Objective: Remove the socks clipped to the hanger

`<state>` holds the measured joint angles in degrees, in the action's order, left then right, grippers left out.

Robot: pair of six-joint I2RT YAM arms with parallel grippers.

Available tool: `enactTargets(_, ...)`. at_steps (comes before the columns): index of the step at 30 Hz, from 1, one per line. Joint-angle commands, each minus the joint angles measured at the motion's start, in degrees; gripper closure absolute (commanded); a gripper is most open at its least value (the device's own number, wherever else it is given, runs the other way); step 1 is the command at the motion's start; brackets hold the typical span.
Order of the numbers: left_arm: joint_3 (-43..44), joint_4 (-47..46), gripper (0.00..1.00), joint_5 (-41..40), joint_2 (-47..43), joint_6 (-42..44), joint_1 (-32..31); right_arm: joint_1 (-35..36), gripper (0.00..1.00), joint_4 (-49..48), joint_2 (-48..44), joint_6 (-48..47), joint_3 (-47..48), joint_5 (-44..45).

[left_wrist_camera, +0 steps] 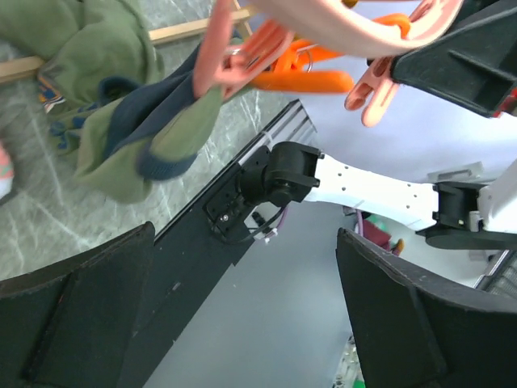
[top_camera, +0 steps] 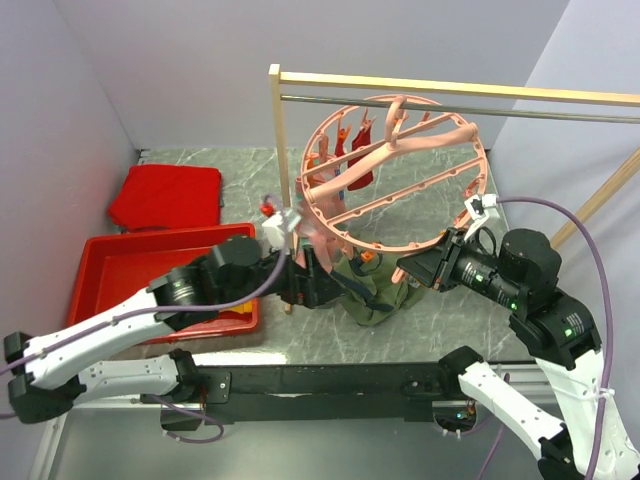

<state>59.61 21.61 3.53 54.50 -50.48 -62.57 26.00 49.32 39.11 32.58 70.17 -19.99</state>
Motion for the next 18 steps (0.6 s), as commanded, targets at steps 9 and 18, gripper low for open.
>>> enactTargets(9,6.3,-1.32,0.03,-7.92,6.58,3.73,-2.47,0.11,0.87,-0.72,-0.71,0.91,-0.04,-2.33)
enactTargets(18,11.3,9.15,0.01,-18.9,17.92,2.23,-2.3,0.19,0.84,-3.09,0.61,1.53,1.19,-7.08)
